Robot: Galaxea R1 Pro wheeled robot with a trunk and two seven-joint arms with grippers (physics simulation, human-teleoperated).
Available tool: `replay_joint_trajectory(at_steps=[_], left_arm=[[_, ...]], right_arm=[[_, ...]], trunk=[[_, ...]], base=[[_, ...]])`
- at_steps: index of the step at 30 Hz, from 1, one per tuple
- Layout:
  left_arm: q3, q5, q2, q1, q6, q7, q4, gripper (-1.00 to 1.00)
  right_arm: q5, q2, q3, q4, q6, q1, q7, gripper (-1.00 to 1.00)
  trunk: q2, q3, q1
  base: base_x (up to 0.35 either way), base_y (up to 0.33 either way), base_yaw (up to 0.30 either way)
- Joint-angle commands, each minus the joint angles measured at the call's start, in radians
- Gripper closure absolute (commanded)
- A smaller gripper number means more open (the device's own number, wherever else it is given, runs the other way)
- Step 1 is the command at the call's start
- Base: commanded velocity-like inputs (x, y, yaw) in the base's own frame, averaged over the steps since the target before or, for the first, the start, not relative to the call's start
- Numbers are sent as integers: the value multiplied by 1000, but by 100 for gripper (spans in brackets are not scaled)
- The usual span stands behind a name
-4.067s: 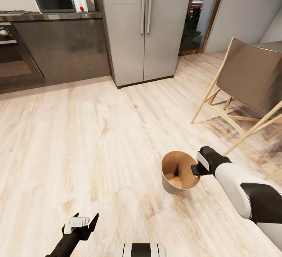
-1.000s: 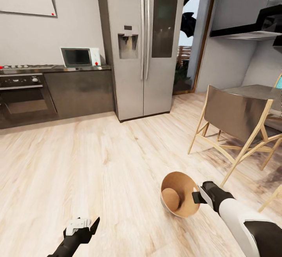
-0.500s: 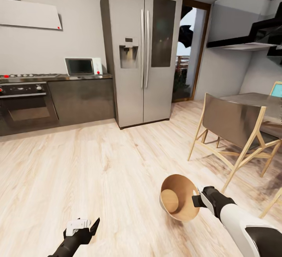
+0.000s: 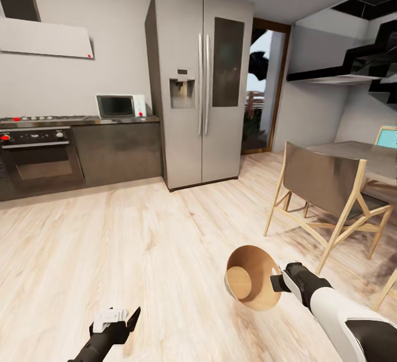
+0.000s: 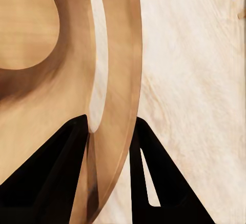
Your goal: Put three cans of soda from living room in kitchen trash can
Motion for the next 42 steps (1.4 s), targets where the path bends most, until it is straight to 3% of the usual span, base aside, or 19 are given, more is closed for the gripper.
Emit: replay_joint_trajectory(at_steps=[1, 4, 7, 9, 15, 22, 23, 24, 33, 42], left_arm=[[0, 0, 0, 0, 0, 0, 0, -100], [0, -1, 0, 0, 0, 1, 0, -100], [0, 0, 0, 0, 0, 1, 0, -100], [0, 0, 0, 0, -1, 1, 0, -100], [0, 1, 0, 0, -4, 1, 0, -100], [0, 1, 0, 0, -4, 1, 0, -100], [0, 1, 0, 0, -5, 1, 0, -100], [0, 0, 0, 0, -5, 1, 0, -100], [0, -1, 0, 0, -5, 1, 0, -100], [0, -1, 0, 0, -7, 3, 0, -100]], right_arm=[[-7, 0, -8, -2, 0, 0, 3, 100], [-7, 0, -7, -17, -5, 0, 19, 100], [-4, -1, -8, -40, -68, 25, 104, 100], [-4, -2, -8, -52, -82, 35, 123, 100], [-4, -2, -8, -93, -101, 61, 157, 100], [-4, -3, -8, -115, -111, 102, 163, 100], [-4, -5, -8, -140, -112, 121, 163, 100], [-4, -7, -8, -221, -107, 180, 165, 100], [-4, -10, -10, -405, -71, 323, 165, 100], [-6, -23, -13, -440, -72, 381, 164, 100]], trunk=[[0, 4, 0], [1, 16, -2], [2, 27, -3], [2, 35, -4], [4, 58, -7], [53, 80, -34], [60, 83, -37], [67, 86, -41], [130, 115, -76], [193, 143, -110]], base=[[0, 0, 0], [0, 0, 0], [0, 0, 0], [0, 0, 0], [0, 0, 0], [0, 0, 0], [0, 0, 0], [0, 0, 0], [0, 0, 0], [0, 0, 0]])
